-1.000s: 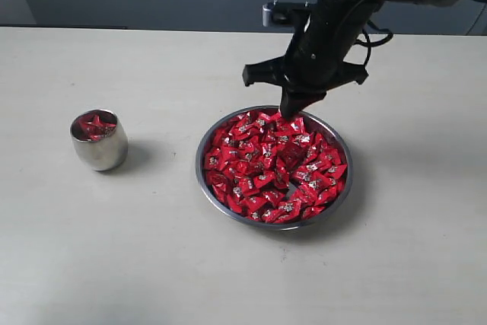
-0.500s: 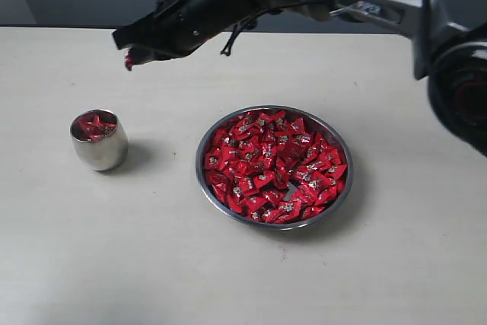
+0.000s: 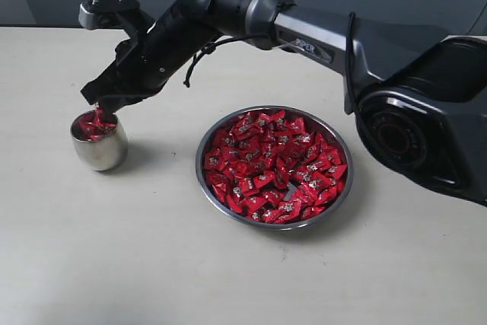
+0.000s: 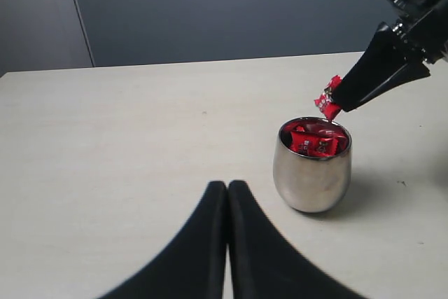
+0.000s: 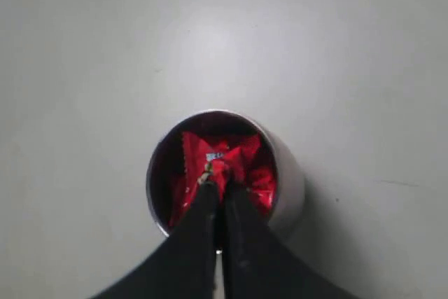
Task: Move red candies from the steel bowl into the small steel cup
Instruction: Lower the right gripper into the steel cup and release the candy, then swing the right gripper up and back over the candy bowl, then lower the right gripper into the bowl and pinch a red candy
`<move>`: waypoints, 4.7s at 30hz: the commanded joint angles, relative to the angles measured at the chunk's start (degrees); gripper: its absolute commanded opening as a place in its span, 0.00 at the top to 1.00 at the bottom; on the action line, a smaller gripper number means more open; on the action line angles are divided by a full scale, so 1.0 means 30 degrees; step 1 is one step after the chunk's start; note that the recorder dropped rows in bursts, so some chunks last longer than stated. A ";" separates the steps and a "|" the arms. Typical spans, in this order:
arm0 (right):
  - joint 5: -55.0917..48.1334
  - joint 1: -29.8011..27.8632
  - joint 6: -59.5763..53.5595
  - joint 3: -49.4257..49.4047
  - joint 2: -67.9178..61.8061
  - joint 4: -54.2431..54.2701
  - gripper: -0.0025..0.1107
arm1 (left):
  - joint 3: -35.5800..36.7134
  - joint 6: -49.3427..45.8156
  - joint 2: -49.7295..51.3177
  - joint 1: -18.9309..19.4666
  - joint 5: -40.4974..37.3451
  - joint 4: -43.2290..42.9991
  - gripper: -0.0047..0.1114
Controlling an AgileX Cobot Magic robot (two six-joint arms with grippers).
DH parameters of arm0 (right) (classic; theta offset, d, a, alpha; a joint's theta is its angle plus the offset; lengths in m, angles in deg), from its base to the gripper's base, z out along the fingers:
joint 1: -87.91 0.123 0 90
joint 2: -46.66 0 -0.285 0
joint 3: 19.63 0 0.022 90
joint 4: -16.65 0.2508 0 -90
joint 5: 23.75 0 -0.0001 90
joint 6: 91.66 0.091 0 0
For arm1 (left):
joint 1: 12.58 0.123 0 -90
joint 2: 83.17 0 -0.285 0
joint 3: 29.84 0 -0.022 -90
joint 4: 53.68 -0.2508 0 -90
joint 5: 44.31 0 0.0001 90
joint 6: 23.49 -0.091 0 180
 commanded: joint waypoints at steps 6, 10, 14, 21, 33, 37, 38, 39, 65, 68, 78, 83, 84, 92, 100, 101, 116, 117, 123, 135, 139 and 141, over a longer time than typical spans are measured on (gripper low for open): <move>0.0499 0.0448 -0.0004 0.0120 -0.0139 -0.0694 0.99 | 0.0073 0.0049 -0.0085 -0.0126 0.0034 -0.0024 0.96; 0.1237 0.0448 -0.0004 0.0120 -0.0211 -0.0836 0.99 | 0.0073 0.0049 -0.0085 -0.0126 0.0034 -0.0024 0.96; 0.1171 0.0448 -0.0004 0.0120 -0.0211 -0.0836 0.99 | 0.0073 0.0049 -0.0085 -0.0126 0.0034 -0.0024 0.96; 0.0732 0.0494 -0.0004 0.0120 -0.0211 -0.0836 0.83 | 0.0073 0.0049 -0.0085 -0.0126 0.0034 -0.0024 0.96; 0.0721 0.0494 -0.0004 0.0120 -0.0211 -0.0836 0.65 | 0.0073 0.0049 -0.0085 -0.0126 0.0034 -0.0024 0.96; 0.0555 0.0494 -0.0004 0.0120 -0.0211 -0.0872 0.65 | 0.0073 0.0049 -0.0085 -0.0126 0.0034 -0.0024 0.96; 0.0502 0.0494 -0.0004 0.0120 -0.0211 -0.0943 0.65 | 0.0073 0.0049 -0.0085 -0.0126 0.0034 -0.0024 0.96; 0.0502 0.0494 -0.0004 0.0120 -0.0211 -0.1225 0.65 | 0.0073 0.0049 -0.0085 -0.0126 0.0034 -0.0024 0.96; 0.1798 0.1058 0.0713 0.0120 -0.0177 -0.3407 0.65 | 0.0073 0.0049 -0.0085 -0.0126 0.0034 -0.0024 0.96; 0.2196 0.1140 0.0713 0.0120 -0.0177 -0.3344 0.56 | 0.0073 0.0049 -0.0085 -0.0126 0.0034 -0.0024 0.96; 0.2082 0.1167 0.0713 0.0120 -0.0177 -0.3374 0.50 | 0.0073 0.0049 -0.0085 -0.0126 0.0034 -0.0024 0.96; 0.2281 0.1045 0.1039 0.0120 0.0106 -0.3962 0.50 | 0.0073 0.0049 -0.0085 -0.0126 0.0034 -0.0024 0.96; 0.2365 0.0999 0.1477 0.0120 0.0225 -0.4380 0.50 | 0.0073 0.0049 -0.0085 -0.0126 0.0034 -0.0024 0.96; 0.2890 0.0409 0.2767 0.0120 0.1526 -0.6380 0.96 | 0.0073 0.0049 -0.0085 -0.0126 0.0034 -0.0024 0.96; 0.7098 -0.1158 0.4292 -0.1918 0.3254 -0.4373 0.98 | 0.0073 0.0049 -0.0085 -0.0126 0.0034 -0.0024 0.96; 0.7691 -0.1158 0.4292 -0.2567 0.3560 -0.4373 0.98 | 0.0073 0.0049 -0.0085 -0.0126 0.0034 -0.0024 0.96; 1.6278 -0.4255 0.4128 -2.0820 1.2797 -0.3895 0.98 | 0.0073 0.0049 -0.0085 -0.0126 0.0034 -0.0024 0.96; 1.5955 -0.4421 0.3938 -2.1184 1.3077 -0.4053 0.98 | 0.0073 0.0049 -0.0085 -0.0126 0.0034 -0.0024 0.96; 1.1144 -0.4654 0.1375 -2.1525 1.3325 -0.5905 0.98 | 0.0073 0.0049 -0.0085 -0.0126 0.0034 -0.0024 0.96; 0.3842 -0.4654 0.0728 -1.8709 1.1833 -0.7872 0.98 | 0.0073 0.0049 -0.0085 -0.0126 0.0034 -0.0024 0.96; 0.1652 -0.4654 0.1870 -1.7008 1.0693 -0.8313 0.98 | 0.0073 0.0049 -0.0085 -0.0126 0.0034 -0.0024 0.96; 0.0882 -0.4654 0.2544 -1.6395 1.0101 -0.8763 0.98 | 0.0073 0.0049 -0.0085 -0.0126 0.0034 -0.0024 0.96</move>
